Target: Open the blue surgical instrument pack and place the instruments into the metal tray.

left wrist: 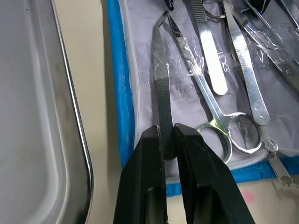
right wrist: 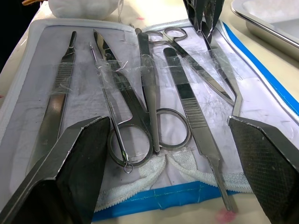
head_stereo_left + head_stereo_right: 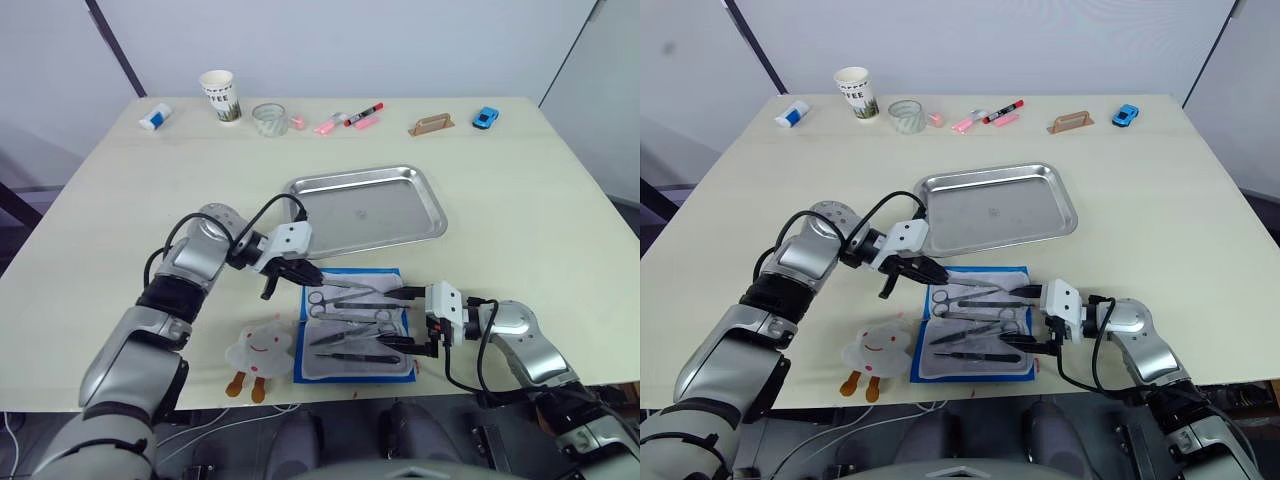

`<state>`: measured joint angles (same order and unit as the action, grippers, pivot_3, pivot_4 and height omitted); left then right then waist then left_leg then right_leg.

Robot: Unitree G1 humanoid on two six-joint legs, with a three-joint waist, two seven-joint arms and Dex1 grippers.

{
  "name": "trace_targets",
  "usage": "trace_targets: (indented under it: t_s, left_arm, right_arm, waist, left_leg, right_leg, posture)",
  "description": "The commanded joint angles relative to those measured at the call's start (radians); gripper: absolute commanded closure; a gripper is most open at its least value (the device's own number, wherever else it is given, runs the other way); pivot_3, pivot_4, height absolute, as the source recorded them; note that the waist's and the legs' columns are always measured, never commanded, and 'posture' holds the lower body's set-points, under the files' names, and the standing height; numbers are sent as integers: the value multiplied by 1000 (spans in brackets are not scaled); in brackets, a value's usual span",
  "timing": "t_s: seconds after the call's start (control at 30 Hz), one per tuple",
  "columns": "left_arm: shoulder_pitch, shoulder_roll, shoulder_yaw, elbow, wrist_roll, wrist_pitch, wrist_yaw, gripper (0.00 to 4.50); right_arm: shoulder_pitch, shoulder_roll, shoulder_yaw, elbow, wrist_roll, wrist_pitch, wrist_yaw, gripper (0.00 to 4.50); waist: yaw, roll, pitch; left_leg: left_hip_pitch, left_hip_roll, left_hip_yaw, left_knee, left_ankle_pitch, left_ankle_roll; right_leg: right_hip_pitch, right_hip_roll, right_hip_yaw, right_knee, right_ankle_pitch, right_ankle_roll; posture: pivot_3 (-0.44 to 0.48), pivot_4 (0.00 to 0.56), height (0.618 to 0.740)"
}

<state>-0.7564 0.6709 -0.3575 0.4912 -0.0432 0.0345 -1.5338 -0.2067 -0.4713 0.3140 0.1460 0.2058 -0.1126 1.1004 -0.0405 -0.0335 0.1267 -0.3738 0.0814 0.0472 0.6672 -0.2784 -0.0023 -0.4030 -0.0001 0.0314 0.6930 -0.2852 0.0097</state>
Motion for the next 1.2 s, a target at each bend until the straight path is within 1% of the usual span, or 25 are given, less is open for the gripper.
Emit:
trace_targets:
  t_s: [0.03,0.9,1.2]
  left_arm:
    - [-2,27,46,-9,-16,-13,-7,4464]
    - [9,89,71,-77,-56,57,-34,4464]
    - [20,112,83,-78,-65,56,-39,4464]
  right_arm:
    - [41,-19,36,101,-117,85,-76,111]
    - [50,-27,44,88,-118,106,-75,111]
    - [49,-23,49,93,-121,104,-78,111]
  waist:
    - [0,0,0]
    - [0,0,0]
    - [0,0,0]
  left_leg:
    - [0,0,0,0,0,0]
    - [0,0,0,0,0,0]
    - [0,0,0,0,0,0]
  right_leg:
    - [0,0,0,0,0,0]
    - [0,0,0,0,0,0]
    - [0,0,0,0,0,0]
  posture:
    - [0,150,725]
    - [0,150,725]
    - [0,150,725]
